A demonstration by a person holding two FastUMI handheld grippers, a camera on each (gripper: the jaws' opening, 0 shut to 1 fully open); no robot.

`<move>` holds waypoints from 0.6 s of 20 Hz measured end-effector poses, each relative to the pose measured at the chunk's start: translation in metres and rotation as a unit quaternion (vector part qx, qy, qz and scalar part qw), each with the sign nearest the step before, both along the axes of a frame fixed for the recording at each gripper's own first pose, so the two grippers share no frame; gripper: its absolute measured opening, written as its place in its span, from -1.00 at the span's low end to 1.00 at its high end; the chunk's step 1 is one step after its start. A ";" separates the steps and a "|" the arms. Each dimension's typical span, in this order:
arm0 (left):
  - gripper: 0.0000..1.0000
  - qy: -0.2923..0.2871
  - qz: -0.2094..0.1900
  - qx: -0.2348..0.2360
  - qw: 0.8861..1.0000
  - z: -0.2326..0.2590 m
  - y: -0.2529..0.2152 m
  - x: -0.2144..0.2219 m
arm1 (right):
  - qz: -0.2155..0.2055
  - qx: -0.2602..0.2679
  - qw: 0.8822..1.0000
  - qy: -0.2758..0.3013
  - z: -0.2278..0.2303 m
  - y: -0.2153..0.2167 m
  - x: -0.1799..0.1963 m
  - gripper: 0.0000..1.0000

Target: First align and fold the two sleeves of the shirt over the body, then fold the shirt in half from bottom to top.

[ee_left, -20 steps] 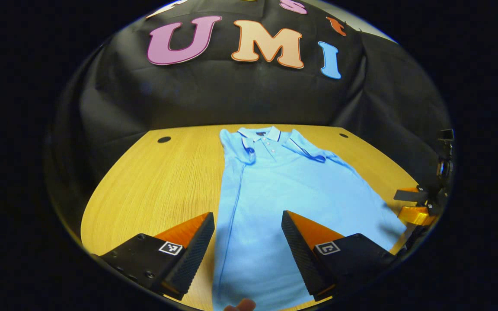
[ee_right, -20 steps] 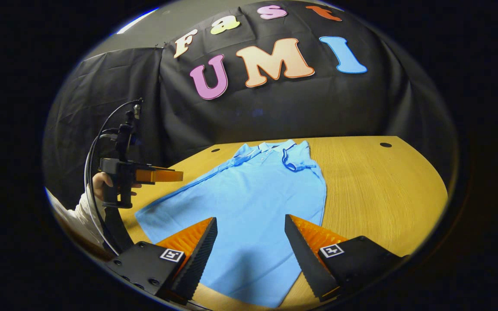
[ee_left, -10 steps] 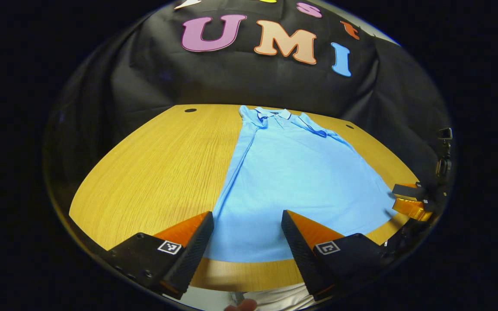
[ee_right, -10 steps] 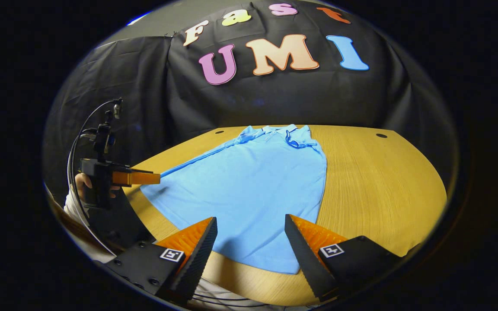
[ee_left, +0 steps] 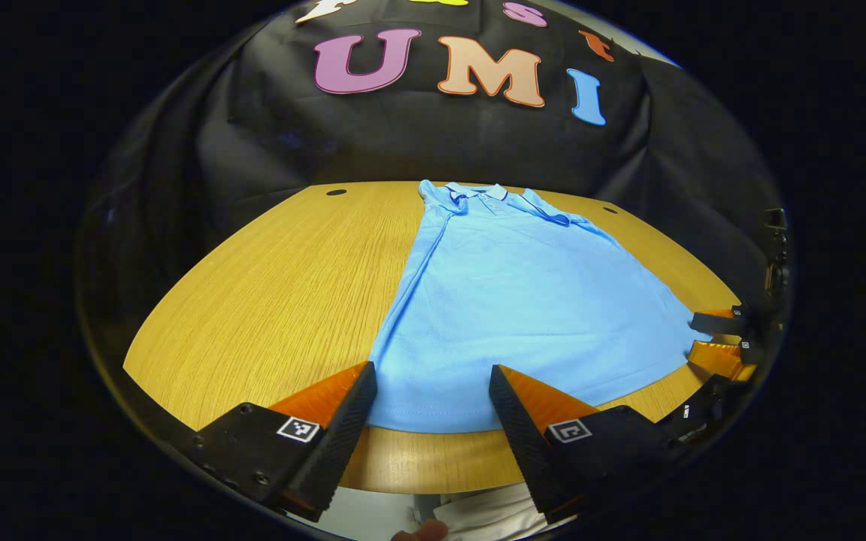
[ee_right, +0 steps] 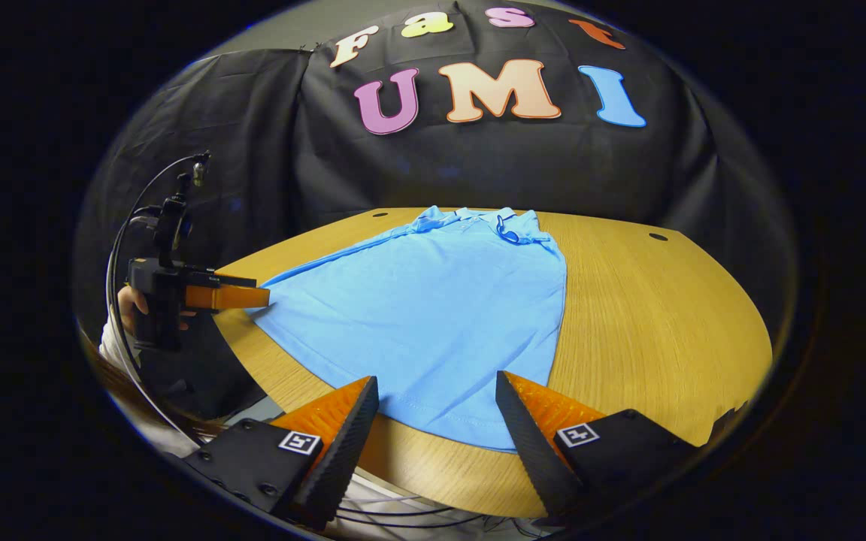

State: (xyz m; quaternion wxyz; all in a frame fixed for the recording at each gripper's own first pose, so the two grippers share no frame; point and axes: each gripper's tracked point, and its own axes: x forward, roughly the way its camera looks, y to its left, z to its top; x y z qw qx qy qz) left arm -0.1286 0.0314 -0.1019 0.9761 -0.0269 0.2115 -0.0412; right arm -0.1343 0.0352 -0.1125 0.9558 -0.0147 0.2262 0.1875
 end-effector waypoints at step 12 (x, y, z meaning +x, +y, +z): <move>0.28 -0.033 -0.008 0.003 0.999 0.000 -0.015 0.008 | 0.012 0.025 1.000 -0.008 -0.003 0.020 0.011 -0.06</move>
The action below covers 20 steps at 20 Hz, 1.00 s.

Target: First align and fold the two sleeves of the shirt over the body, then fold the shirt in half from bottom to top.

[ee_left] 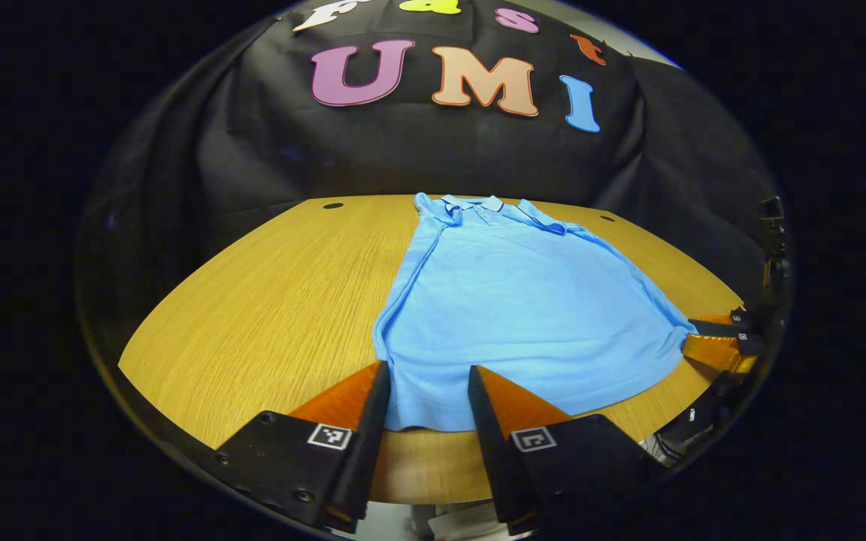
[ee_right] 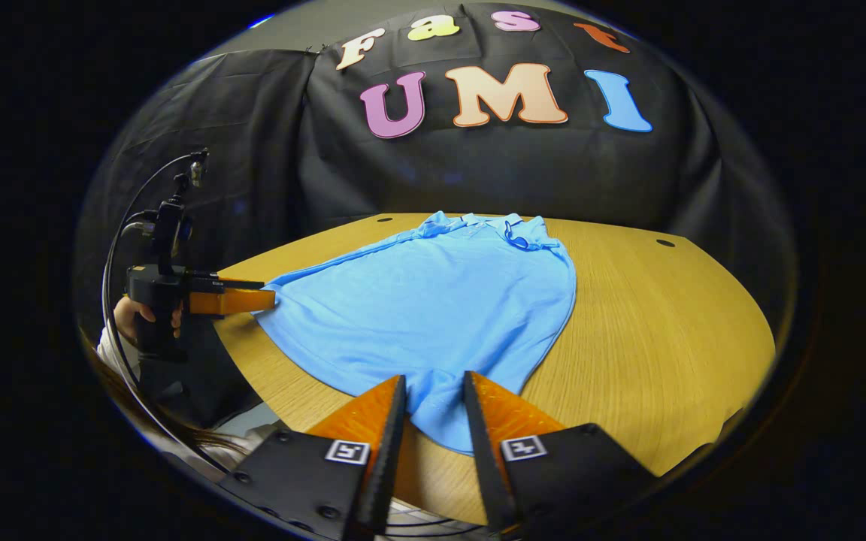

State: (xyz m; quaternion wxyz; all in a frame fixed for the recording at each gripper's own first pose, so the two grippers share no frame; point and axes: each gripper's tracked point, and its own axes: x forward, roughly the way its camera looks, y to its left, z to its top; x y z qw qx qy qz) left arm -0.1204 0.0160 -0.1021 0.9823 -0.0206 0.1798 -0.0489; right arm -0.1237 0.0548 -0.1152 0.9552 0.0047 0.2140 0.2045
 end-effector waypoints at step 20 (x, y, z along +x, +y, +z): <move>-1.00 -0.060 -0.054 -0.042 0.996 0.057 -0.023 0.030 | -0.019 0.000 1.000 -0.024 0.030 0.001 0.040 -0.94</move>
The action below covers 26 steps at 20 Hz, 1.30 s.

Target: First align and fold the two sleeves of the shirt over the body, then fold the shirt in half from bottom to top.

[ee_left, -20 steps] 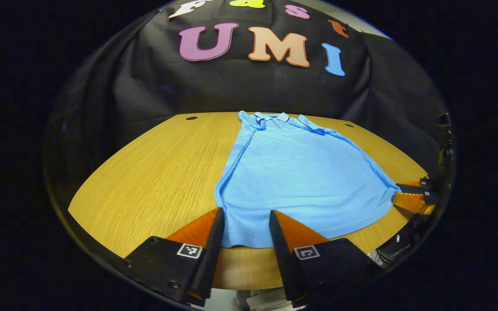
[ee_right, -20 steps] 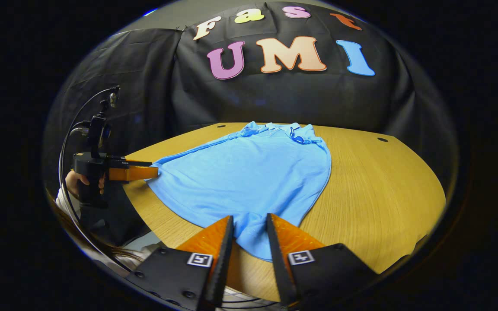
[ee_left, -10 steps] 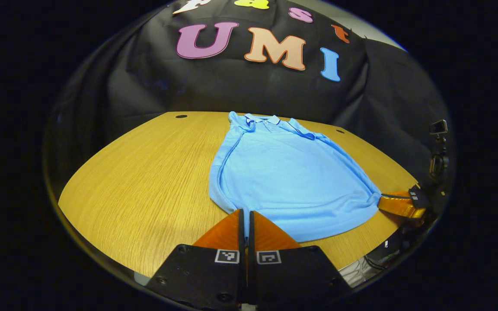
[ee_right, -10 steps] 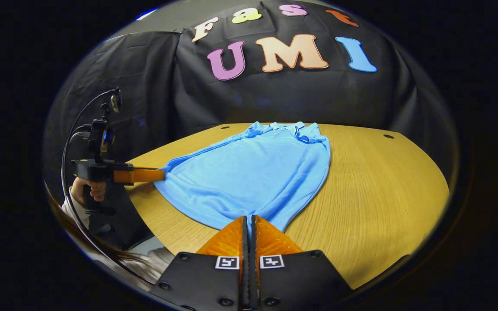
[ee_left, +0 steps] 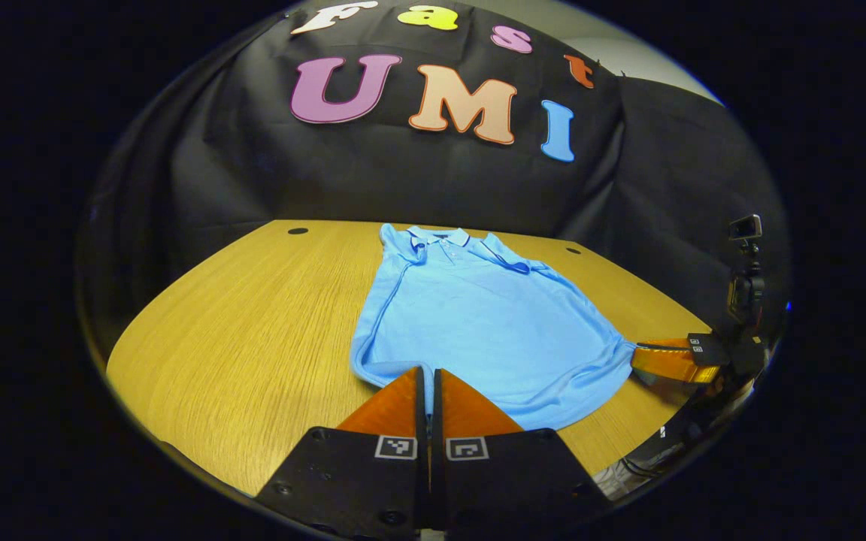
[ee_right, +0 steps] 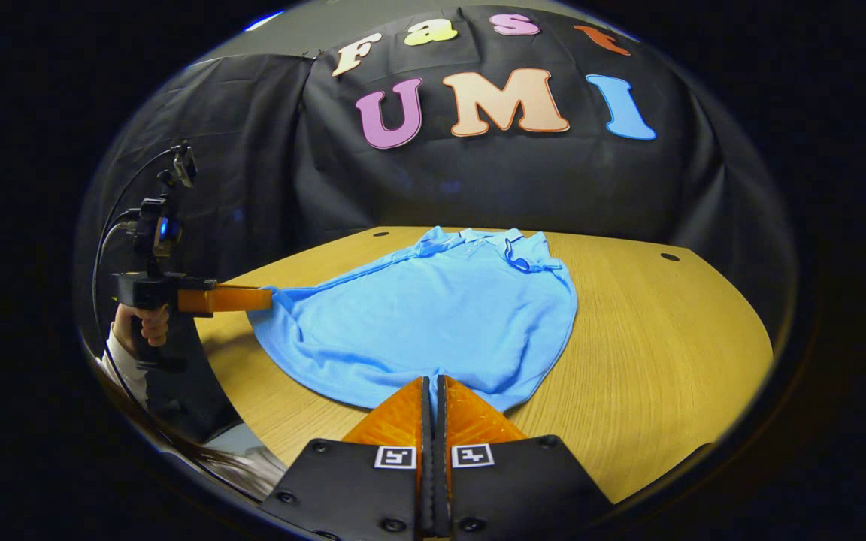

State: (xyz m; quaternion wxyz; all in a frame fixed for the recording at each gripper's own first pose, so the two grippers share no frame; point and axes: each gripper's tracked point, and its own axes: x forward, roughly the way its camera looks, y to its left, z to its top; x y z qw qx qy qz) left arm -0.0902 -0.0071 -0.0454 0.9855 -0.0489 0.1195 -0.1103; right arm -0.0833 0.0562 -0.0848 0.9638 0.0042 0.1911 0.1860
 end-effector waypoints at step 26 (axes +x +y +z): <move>-1.00 -0.037 -0.013 -0.049 0.998 0.128 0.010 0.266 | -0.105 -0.013 0.994 -0.016 0.097 -0.044 0.280 -0.95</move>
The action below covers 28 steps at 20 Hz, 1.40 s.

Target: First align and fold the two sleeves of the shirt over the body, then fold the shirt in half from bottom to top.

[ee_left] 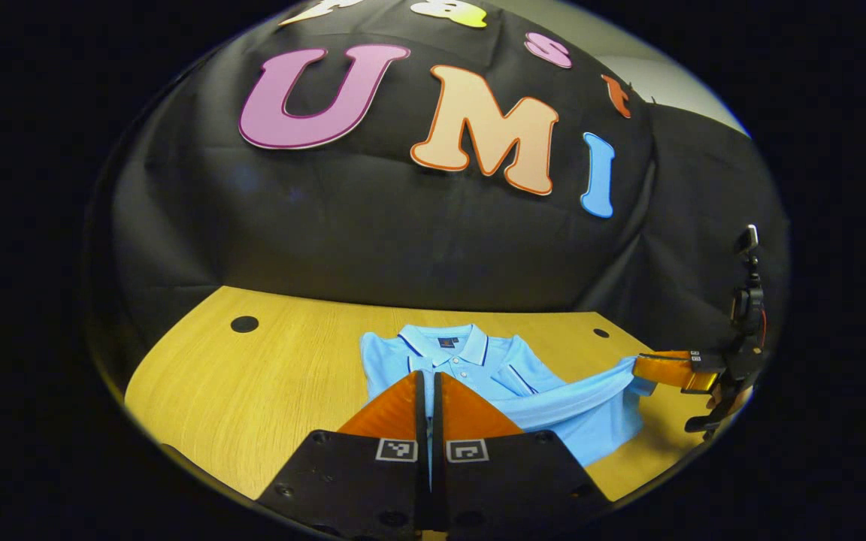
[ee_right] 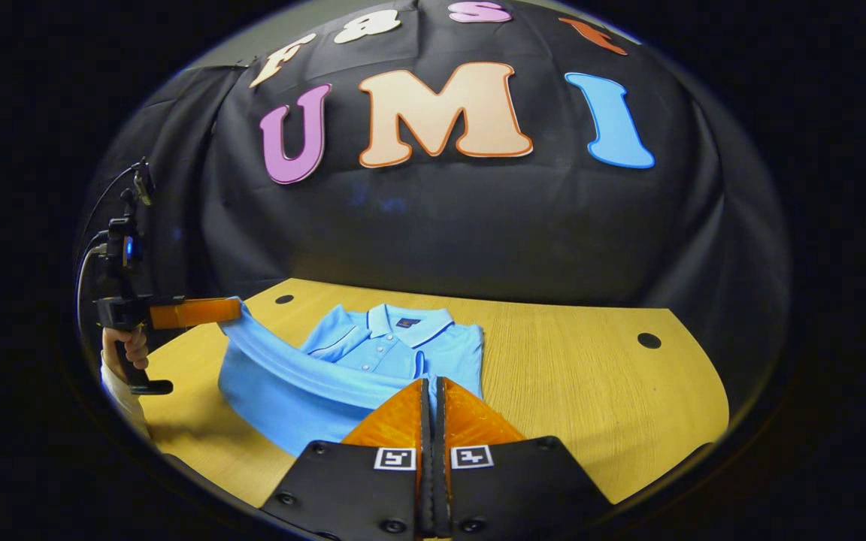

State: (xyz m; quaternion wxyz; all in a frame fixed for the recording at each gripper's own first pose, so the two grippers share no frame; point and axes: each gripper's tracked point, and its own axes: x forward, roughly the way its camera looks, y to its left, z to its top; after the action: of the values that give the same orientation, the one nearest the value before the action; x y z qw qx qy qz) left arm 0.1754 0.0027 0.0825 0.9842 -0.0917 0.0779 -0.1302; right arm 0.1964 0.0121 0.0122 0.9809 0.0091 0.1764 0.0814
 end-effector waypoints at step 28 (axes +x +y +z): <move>0.98 0.031 0.180 0.097 0.978 -0.019 0.031 0.144 | -0.119 0.018 0.993 -0.002 -0.022 -0.034 0.139 0.53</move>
State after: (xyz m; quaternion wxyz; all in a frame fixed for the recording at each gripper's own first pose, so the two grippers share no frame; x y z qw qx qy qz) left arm 0.3195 0.0342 0.0634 0.9927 -0.0122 0.1033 0.0603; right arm 0.3357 -0.0224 -0.0103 0.9836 0.0474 0.1710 -0.0328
